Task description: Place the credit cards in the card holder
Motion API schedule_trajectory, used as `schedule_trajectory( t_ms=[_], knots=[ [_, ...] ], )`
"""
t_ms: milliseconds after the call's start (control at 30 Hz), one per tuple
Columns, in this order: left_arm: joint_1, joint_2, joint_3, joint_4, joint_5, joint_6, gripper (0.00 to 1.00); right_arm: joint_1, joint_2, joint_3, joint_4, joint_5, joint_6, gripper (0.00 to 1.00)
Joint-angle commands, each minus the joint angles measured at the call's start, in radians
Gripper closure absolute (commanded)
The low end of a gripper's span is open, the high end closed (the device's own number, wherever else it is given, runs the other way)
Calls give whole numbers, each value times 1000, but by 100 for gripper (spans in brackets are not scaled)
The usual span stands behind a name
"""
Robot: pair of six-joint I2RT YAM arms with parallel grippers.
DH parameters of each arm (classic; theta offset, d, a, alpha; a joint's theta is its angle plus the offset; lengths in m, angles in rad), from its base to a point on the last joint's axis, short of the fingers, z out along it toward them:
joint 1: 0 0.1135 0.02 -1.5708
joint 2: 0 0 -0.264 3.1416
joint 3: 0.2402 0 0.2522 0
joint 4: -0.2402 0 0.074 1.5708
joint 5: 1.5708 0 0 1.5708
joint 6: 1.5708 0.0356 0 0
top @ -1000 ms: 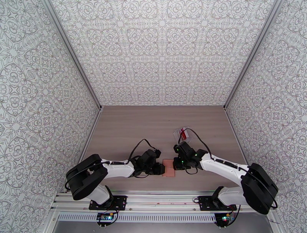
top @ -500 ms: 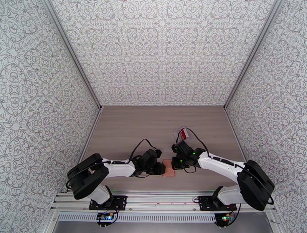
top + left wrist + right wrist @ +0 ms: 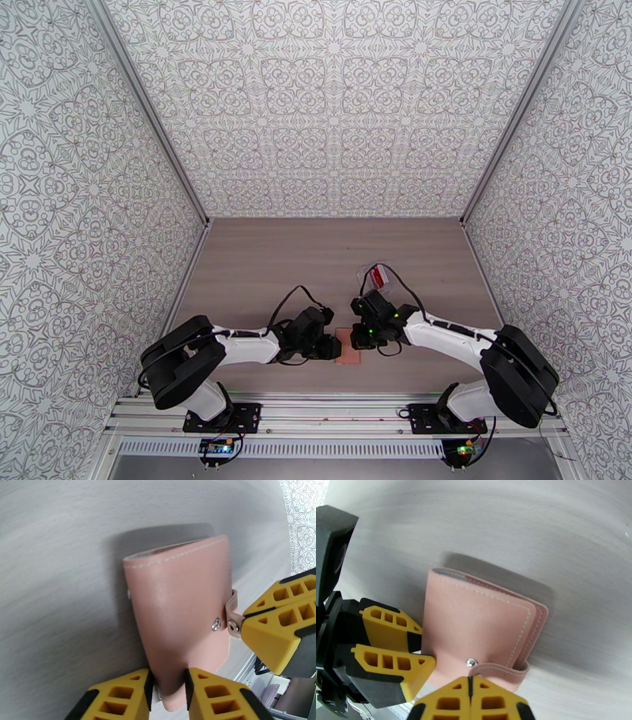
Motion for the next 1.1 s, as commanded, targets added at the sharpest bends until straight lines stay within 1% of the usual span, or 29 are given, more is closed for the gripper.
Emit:
schedule_trajectory(
  t_ms=[0, 1067],
  knots=[
    [-10, 27, 11, -18, -12, 24, 68, 5, 19, 21, 29, -15, -2, 100],
    [-17, 32, 6, -9, -16, 20, 68, 23, 62, 23, 39, 12, 13, 100]
  ],
)
